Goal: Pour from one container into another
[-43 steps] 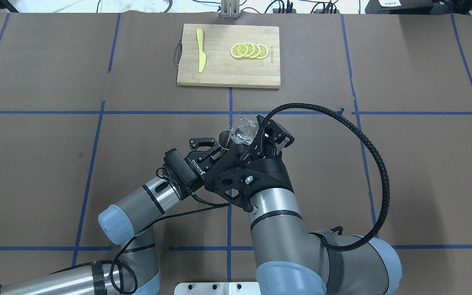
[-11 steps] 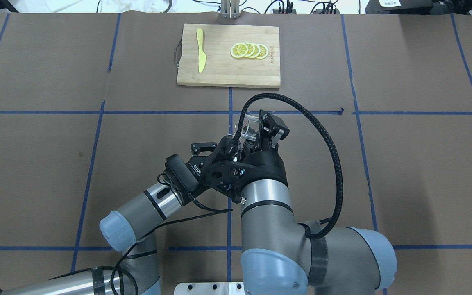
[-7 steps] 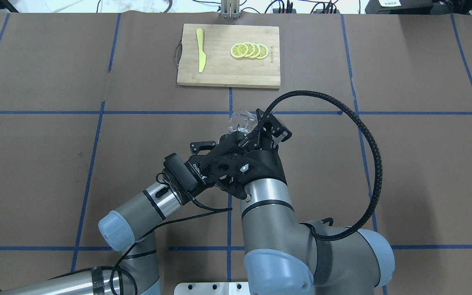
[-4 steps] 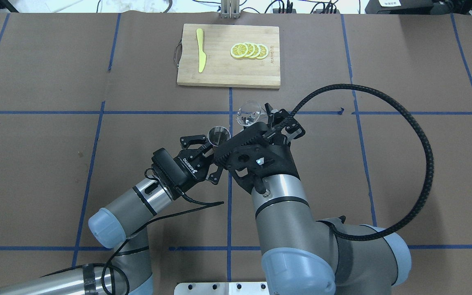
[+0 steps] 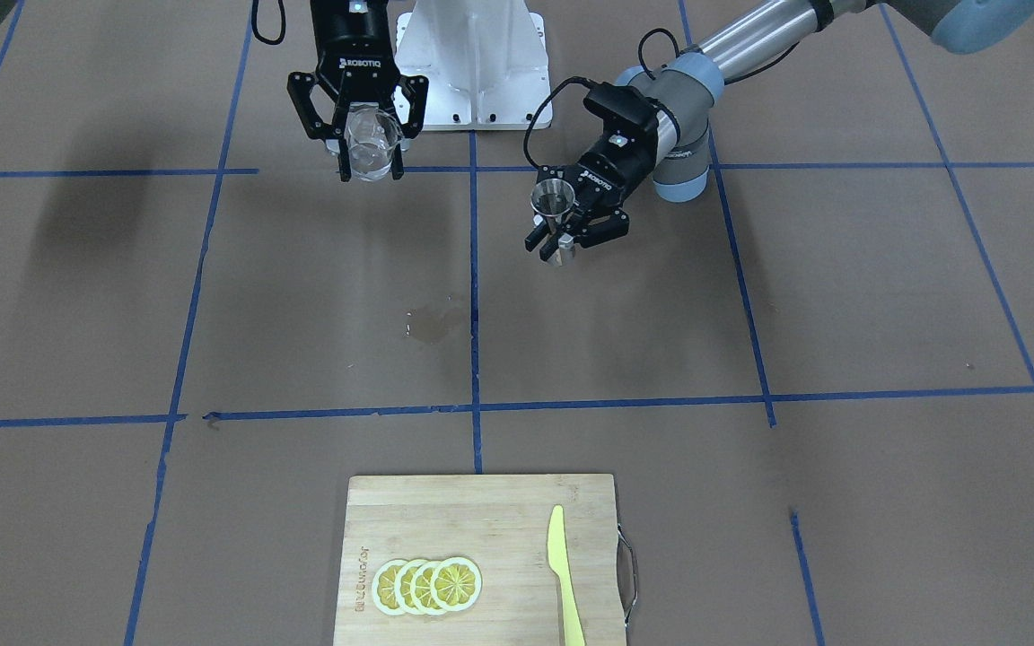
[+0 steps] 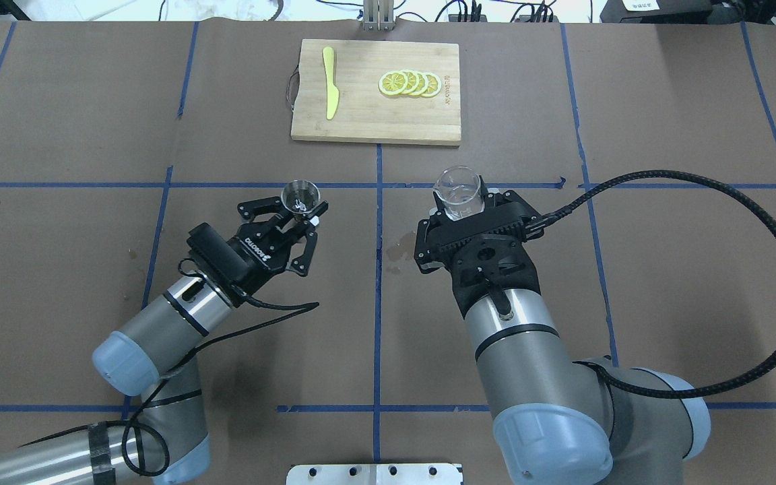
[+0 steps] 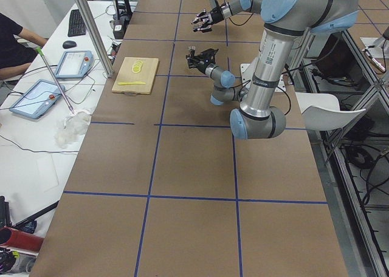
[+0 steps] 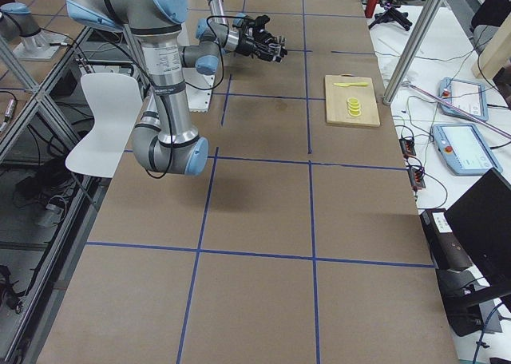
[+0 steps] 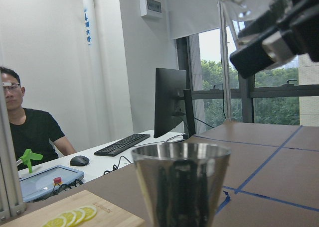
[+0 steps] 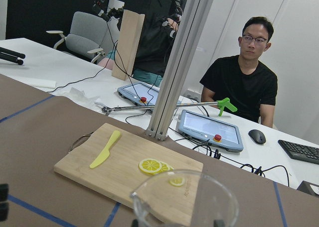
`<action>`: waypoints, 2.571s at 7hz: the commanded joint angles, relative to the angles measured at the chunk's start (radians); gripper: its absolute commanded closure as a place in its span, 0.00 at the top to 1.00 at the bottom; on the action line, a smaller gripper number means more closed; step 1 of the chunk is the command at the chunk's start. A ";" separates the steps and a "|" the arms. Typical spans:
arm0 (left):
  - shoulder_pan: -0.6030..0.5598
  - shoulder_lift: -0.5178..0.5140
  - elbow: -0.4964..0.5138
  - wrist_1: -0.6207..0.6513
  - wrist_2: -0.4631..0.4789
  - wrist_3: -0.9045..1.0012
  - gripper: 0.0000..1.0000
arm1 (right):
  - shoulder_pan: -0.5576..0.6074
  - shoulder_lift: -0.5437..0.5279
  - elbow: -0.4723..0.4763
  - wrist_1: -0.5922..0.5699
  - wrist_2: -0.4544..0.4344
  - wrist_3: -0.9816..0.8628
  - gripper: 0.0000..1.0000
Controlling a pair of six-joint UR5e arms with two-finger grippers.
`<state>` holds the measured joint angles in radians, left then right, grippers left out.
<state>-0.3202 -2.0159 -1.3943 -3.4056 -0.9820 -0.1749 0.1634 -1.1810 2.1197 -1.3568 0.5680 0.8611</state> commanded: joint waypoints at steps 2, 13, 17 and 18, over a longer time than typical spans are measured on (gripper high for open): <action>-0.083 0.225 -0.112 -0.007 0.031 -0.005 0.00 | 0.028 -0.058 -0.006 0.024 0.001 0.018 0.00; -0.004 0.589 -0.032 -0.113 0.463 -0.192 0.00 | 0.064 -0.144 -0.052 0.079 0.015 0.256 0.00; 0.150 0.594 -0.042 -0.197 0.545 -0.327 0.00 | 0.062 -0.144 -0.063 0.081 0.015 0.256 0.00; 0.162 0.594 -0.042 -0.201 0.555 -0.381 0.00 | 0.062 -0.144 -0.063 0.081 0.015 0.256 0.00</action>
<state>-0.1743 -1.4226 -1.4361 -3.5851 -0.4355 -0.4829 0.2257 -1.3254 2.0592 -1.2763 0.5829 1.1167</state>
